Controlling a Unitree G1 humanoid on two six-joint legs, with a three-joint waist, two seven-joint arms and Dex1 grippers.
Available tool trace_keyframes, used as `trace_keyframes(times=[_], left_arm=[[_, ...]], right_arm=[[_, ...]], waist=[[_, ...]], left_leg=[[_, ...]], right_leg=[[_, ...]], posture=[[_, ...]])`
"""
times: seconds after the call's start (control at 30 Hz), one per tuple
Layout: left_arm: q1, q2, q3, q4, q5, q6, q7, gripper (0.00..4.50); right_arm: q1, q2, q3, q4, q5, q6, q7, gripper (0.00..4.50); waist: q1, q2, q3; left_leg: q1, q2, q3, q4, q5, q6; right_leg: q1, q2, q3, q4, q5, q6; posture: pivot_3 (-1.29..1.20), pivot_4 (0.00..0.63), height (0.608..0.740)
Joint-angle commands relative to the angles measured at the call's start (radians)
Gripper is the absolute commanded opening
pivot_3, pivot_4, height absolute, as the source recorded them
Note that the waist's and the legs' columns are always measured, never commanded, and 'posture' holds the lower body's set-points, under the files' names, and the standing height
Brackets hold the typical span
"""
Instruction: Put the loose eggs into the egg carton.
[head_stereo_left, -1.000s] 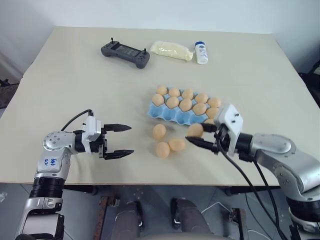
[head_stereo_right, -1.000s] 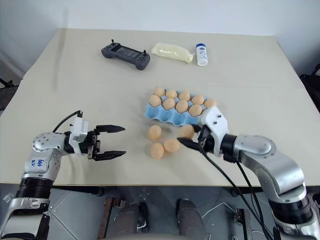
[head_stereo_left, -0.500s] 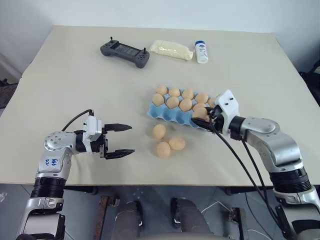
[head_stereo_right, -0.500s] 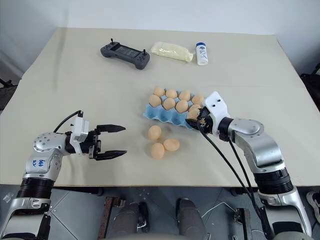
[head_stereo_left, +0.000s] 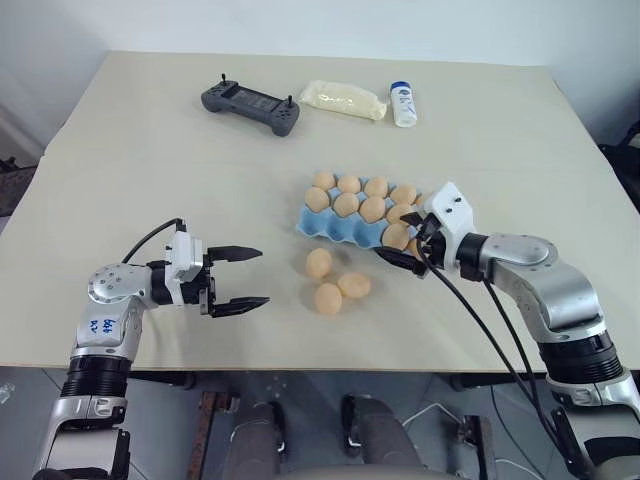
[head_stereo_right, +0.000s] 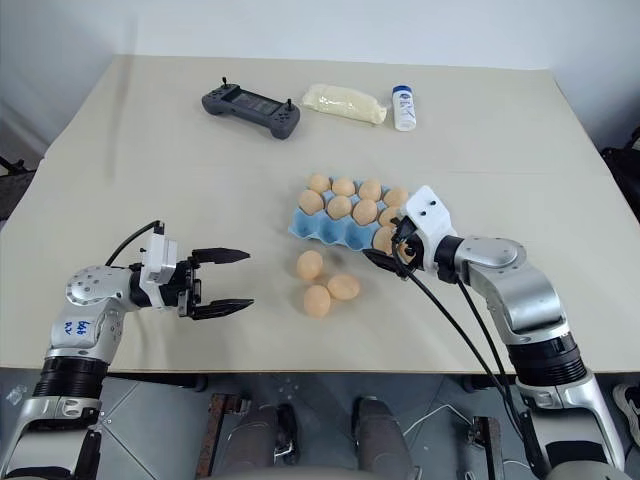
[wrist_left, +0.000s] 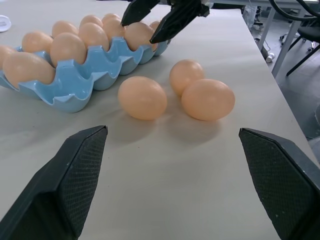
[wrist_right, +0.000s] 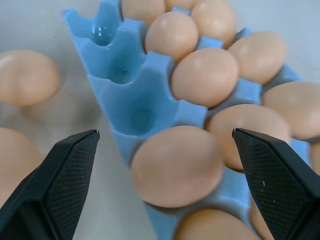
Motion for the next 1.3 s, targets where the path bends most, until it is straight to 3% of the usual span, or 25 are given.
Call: trace_keyframes(times=[0.03,0.2,0.43,0.63,0.77,0.93,1.1,1.3], left_arm=[[-0.017,-0.008,0.013,0.013,-0.015,-0.020,-0.002,4.50],[-0.034,-0.014,0.010,0.043,-0.011,-0.035,-0.008,4.50],[-0.051,-0.022,0.008,0.078,-0.008,-0.055,-0.014,4.50],[-0.046,-0.020,0.019,0.101,-0.011,-0.062,-0.012,4.50],[-0.039,-0.016,0.023,0.101,-0.011,-0.063,-0.012,4.50],[-0.034,-0.015,0.026,0.087,-0.014,-0.054,-0.005,4.50],[-0.023,-0.012,0.031,0.056,-0.020,-0.039,0.007,4.50],[0.005,-0.006,0.047,0.004,-0.027,-0.015,0.024,4.50]], right_arm=[[0.023,-0.044,-0.087,-0.112,0.054,0.029,0.029,4.46],[0.143,-0.101,-0.197,-0.242,0.139,0.079,0.064,4.46],[0.438,-0.185,-0.392,-0.437,0.290,0.111,0.177,4.46],[0.663,-0.217,-0.552,-0.489,0.337,0.049,0.289,4.46],[0.723,-0.228,-0.587,-0.488,0.345,0.023,0.321,4.46],[0.660,-0.206,-0.488,-0.455,0.327,-0.037,0.318,4.46],[0.429,-0.134,-0.214,-0.332,0.226,-0.128,0.317,4.46],[0.243,-0.079,-0.017,-0.178,0.122,-0.167,0.329,4.46]], waist=[[0.002,0.000,0.000],[0.004,0.000,0.000],[0.006,0.000,0.000],[0.005,0.000,0.000],[0.004,0.000,0.000],[0.001,0.000,0.000],[-0.004,0.000,0.000],[0.002,0.000,0.000]], left_leg=[[0.000,0.000,0.000,0.000,0.000,0.000],[0.000,0.000,-0.001,0.000,0.000,0.000],[0.000,0.000,-0.001,0.000,-0.001,0.001],[0.002,-0.001,-0.001,0.000,-0.001,0.002],[0.004,-0.001,-0.001,0.000,-0.001,0.002],[0.004,-0.001,-0.001,0.000,-0.001,0.002],[0.004,0.000,-0.001,0.000,-0.001,0.002],[0.003,0.000,-0.001,0.000,-0.001,0.001]], right_leg=[[0.000,0.000,0.000,0.000,0.000,0.000],[0.000,0.000,-0.001,-0.001,0.000,0.000],[0.002,0.000,-0.001,-0.003,0.000,0.000],[0.004,0.001,0.000,-0.003,0.001,0.001],[0.005,0.001,0.000,-0.002,0.001,0.001],[0.006,0.001,0.000,-0.002,0.001,0.001],[0.005,0.001,0.000,-0.002,0.001,0.001],[0.003,0.000,0.000,-0.002,0.000,0.000]], posture=[[0.00,0.150,0.740],[0.00,0.150,0.740],[0.00,0.150,0.740],[0.00,0.150,0.740],[0.00,0.150,0.740],[0.00,0.150,0.740],[0.00,0.150,0.740],[0.00,0.150,0.740]])
